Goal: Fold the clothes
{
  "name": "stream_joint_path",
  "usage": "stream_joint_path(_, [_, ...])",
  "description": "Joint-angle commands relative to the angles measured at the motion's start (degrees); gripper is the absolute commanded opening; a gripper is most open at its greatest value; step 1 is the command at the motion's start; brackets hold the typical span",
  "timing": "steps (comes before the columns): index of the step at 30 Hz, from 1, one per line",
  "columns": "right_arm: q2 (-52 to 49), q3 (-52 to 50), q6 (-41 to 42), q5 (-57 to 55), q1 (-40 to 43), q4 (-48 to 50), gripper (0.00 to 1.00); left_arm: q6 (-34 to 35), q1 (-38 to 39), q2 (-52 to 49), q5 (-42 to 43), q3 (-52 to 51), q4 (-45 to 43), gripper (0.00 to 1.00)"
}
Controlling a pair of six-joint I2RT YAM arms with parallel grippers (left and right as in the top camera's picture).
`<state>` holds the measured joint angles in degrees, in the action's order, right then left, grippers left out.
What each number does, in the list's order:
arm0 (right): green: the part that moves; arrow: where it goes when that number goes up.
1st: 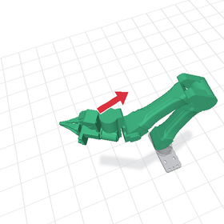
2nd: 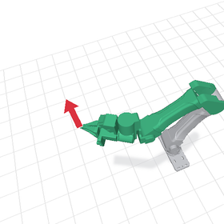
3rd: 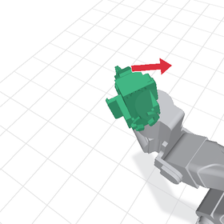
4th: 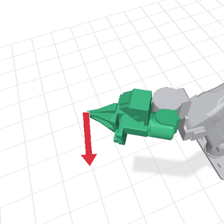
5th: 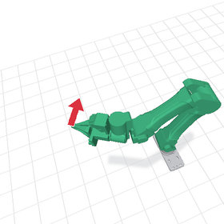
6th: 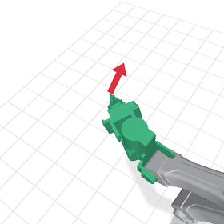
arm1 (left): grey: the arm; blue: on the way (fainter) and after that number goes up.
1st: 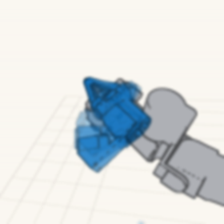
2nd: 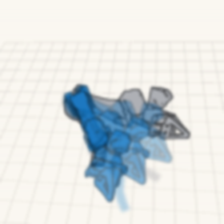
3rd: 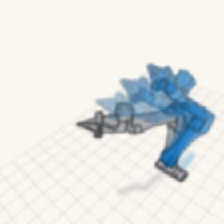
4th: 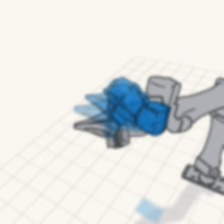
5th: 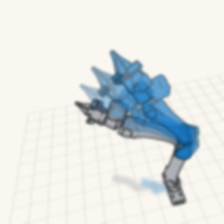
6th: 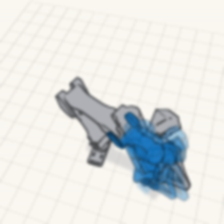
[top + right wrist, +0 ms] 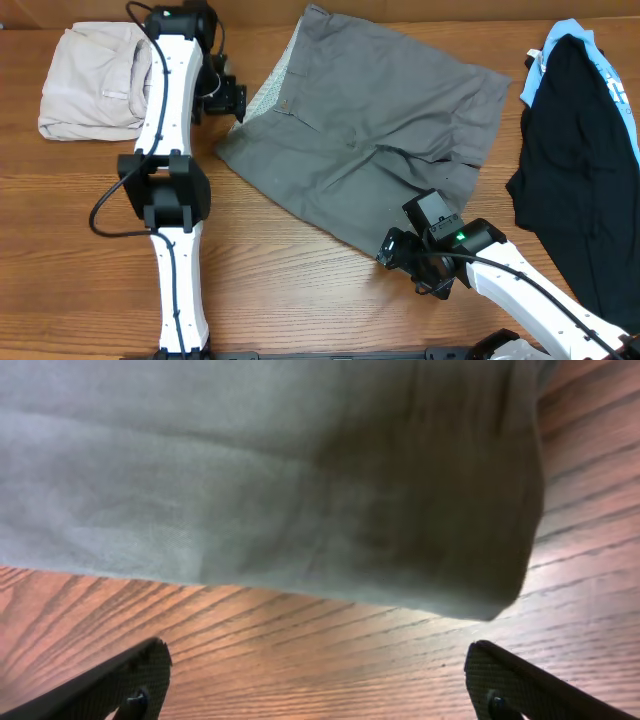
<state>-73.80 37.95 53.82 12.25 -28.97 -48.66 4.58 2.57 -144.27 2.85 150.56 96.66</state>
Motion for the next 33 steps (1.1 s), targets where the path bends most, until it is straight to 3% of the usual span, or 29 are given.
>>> stream_joint_path(1, [-0.1,-0.1,3.5,1.0,-2.0,-0.5,0.96,1.7,0.5,9.7,1.3,0.3,0.2,0.87])
stream_joint_path(7, [1.9,-0.1,11.3,-2.5,-6.8,-3.1,0.95,2.0,0.4,18.0,1.2,0.3,0.2,0.9])
stream_joint_path(12, [5.0,-0.1,10.5,-4.3,-7.5,-3.2,1.0,2.8,0.5,21.2,1.2,0.3,0.2,0.96])
stream_joint_path(20, [5.0,-0.1,6.4,-7.9,-7.5,-2.6,1.0,3.8,0.4,19.6,-2.2,-4.9,-1.2,0.96])
stream_joint_path(27, [5.0,-0.2,5.9,-9.3,-7.5,-2.3,1.0,4.5,0.2,19.5,-1.7,-18.3,-9.6,0.96])
stream_joint_path(33, [4.3,-1.1,4.4,-9.2,-7.5,-1.1,1.0,3.1,0.6,19.5,3.2,-31.4,-22.7,0.96])
